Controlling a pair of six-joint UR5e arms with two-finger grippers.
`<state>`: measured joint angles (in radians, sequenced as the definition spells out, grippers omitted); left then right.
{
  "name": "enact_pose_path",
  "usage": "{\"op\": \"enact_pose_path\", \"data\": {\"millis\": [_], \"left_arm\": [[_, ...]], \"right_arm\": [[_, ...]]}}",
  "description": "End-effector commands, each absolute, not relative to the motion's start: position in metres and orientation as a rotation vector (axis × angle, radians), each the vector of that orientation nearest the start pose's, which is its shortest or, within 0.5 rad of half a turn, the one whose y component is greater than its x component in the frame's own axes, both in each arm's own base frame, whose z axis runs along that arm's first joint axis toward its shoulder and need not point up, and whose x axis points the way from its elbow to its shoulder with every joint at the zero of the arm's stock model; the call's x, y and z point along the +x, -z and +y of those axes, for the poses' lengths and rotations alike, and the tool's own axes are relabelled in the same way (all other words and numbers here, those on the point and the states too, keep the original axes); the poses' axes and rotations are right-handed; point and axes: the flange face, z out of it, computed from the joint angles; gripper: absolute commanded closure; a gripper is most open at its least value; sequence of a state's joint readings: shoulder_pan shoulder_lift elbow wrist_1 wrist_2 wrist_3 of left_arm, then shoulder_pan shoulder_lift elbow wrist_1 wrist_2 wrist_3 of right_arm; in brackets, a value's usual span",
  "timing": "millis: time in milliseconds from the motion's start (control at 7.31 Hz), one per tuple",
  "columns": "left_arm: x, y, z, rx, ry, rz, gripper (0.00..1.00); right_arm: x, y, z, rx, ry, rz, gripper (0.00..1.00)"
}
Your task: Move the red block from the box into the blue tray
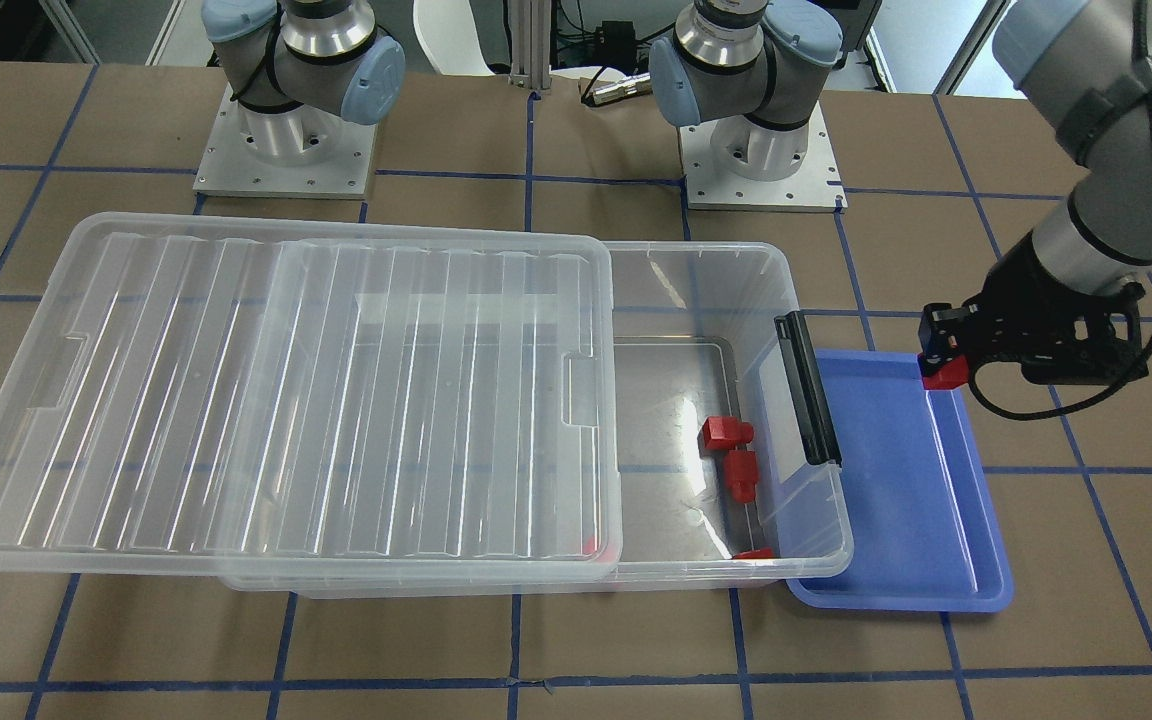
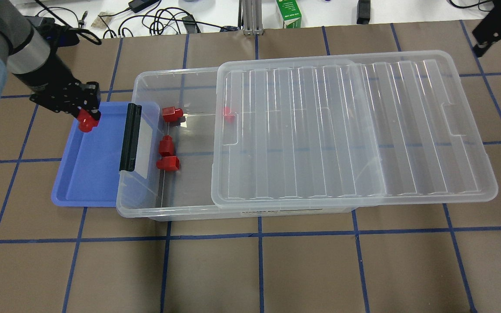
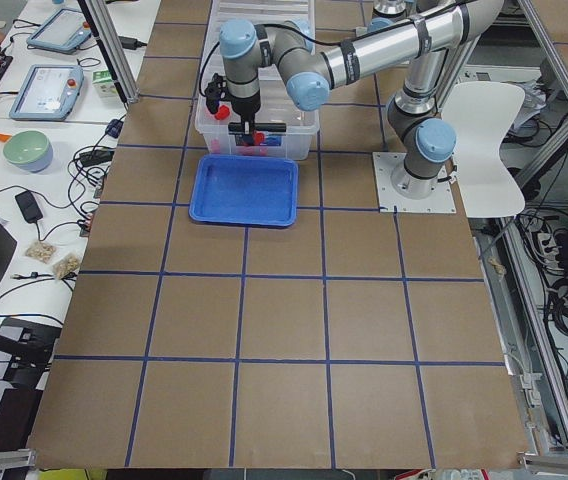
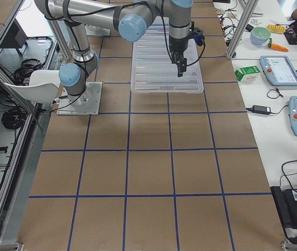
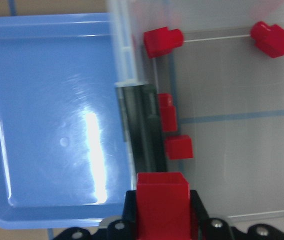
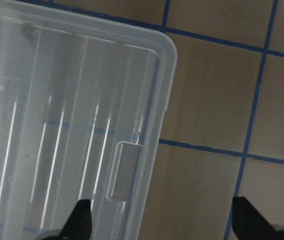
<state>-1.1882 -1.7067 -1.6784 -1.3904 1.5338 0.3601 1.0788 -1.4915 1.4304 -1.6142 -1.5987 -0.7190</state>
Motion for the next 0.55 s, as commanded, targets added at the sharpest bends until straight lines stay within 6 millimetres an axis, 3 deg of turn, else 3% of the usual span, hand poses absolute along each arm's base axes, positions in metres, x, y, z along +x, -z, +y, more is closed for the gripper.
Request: {"op": "enact_pose_path", "data": {"millis": [0,137,410], "left_arm": [[0.121,-0.312,-0.557,-0.06,-0.016,3.265,0.98],[0.121,-0.272,-0.556,-0.061,-0.02,3.27,0.98],[0.119,-0.239,-0.558,-0.039,-0.003,3.3,0.97]], "right_arm": [[-0.184,-0.469,-0.529,-0.355,0.042,3.167,0.0],[-0.193,-0.428,-0.531,-0.387,0.033,3.138,0.0],[-0.19,-0.373,-0.527,-0.326,0.017,3.133,0.0]]}}
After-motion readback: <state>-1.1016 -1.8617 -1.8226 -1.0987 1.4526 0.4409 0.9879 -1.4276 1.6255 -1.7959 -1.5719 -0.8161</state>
